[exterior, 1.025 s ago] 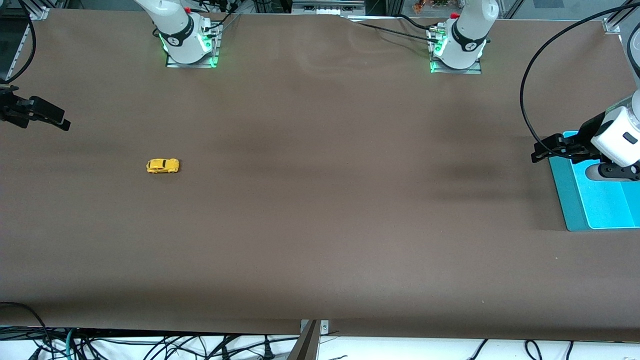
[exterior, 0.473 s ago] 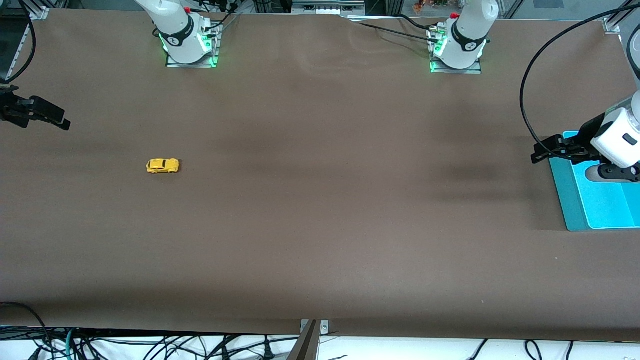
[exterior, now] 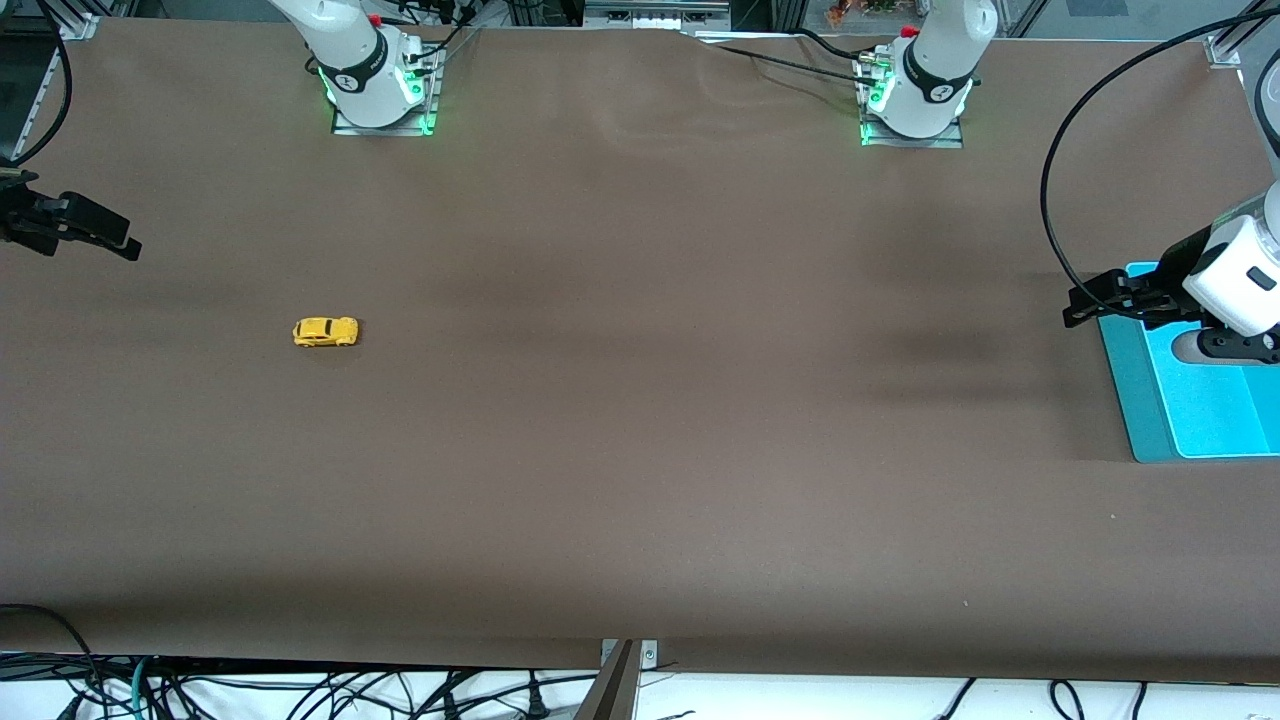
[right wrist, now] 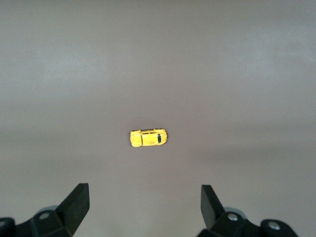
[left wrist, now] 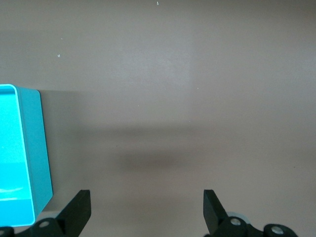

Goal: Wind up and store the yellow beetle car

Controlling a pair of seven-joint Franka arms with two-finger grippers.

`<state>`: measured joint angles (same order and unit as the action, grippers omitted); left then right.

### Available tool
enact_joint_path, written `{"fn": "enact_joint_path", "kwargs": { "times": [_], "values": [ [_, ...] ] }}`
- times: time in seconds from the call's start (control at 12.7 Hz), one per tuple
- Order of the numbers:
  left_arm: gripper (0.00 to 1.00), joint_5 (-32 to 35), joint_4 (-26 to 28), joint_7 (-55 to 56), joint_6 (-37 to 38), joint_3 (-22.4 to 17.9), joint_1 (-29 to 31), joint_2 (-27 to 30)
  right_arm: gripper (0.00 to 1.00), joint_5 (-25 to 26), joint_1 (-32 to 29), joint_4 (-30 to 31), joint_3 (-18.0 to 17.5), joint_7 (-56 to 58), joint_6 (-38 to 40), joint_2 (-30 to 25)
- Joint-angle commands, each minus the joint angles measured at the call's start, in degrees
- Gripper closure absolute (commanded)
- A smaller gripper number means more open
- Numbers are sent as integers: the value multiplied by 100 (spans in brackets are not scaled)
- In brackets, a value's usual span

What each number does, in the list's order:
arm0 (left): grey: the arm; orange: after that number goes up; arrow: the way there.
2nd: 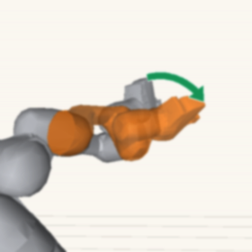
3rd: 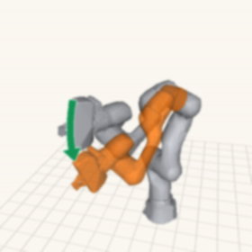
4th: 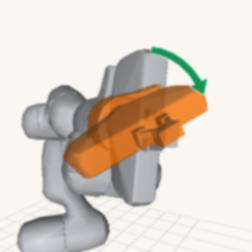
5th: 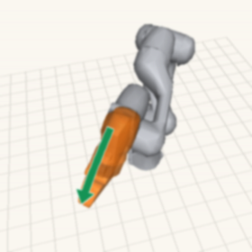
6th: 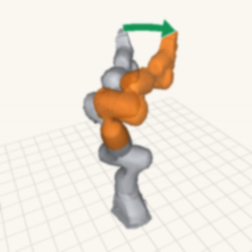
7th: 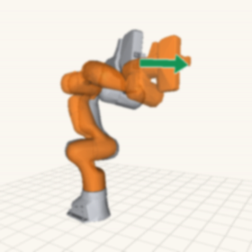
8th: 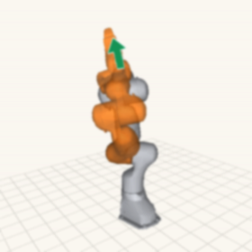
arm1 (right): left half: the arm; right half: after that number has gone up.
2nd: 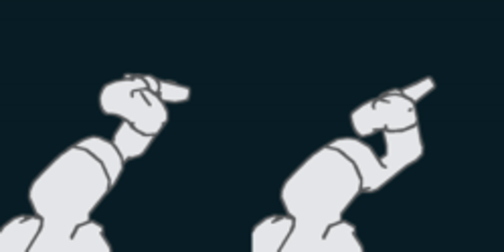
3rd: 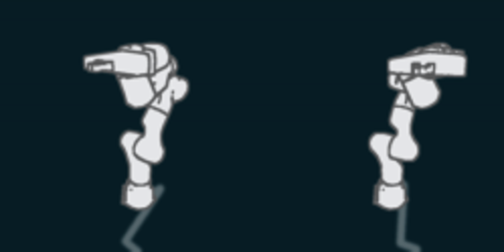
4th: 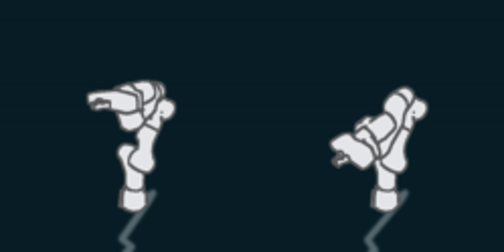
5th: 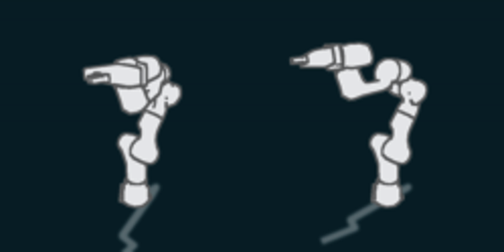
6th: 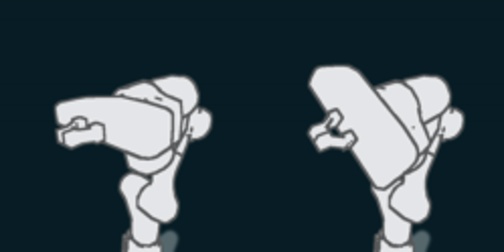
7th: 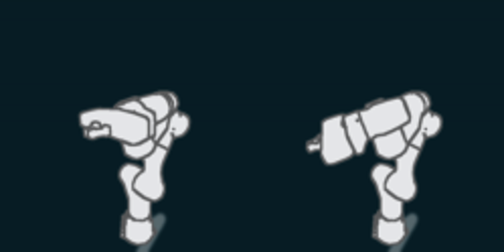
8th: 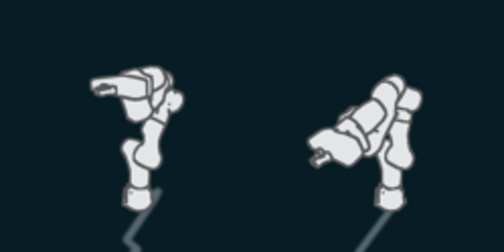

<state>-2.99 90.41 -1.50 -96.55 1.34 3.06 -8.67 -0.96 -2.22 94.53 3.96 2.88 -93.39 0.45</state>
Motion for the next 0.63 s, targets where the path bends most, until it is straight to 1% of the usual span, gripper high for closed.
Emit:
{"fn": "enact_joint_path", "kwargs": {
  "times": [0.0,0.55],
  "values": [
    [0,-140,-182,-105,119,-2,19,-73,0,35,-33,30,-18,38,41,-54],
    [0,-158,-199,-96,119,-2,19,-152,0,43,-41,30,0,81,41,-45]
  ]
}}
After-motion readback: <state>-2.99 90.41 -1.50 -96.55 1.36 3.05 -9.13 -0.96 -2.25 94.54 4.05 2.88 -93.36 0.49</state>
